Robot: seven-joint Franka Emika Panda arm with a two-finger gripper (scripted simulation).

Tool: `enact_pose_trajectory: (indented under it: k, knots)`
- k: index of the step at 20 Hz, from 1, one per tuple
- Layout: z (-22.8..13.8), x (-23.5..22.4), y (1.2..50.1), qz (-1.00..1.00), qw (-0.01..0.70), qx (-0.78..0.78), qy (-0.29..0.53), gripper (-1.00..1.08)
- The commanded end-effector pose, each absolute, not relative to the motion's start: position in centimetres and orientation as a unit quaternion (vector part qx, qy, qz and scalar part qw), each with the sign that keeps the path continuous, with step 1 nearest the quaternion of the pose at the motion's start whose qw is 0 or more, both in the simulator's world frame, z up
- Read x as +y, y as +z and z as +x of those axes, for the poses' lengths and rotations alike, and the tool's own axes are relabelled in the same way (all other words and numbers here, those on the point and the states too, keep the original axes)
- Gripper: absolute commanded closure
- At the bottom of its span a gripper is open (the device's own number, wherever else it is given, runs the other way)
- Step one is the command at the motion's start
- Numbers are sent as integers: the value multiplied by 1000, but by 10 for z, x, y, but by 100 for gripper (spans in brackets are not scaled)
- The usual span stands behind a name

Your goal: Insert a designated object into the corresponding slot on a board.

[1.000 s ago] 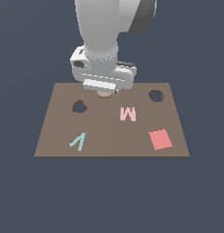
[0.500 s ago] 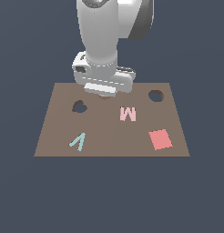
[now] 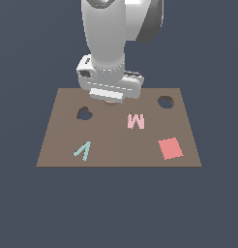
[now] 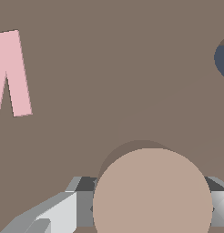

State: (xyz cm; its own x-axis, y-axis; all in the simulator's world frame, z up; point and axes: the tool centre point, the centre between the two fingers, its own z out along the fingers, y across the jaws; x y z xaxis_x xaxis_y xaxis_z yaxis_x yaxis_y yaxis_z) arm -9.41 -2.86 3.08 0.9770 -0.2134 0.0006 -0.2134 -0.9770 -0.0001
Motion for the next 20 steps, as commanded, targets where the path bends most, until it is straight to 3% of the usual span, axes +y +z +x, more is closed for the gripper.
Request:
enact_pose_trajectory:
  k: [1,20]
  knots:
    - [-94,-29,31,-994,0,107,0,108]
    - [-56,9,33,-995,0,-96,-1,108]
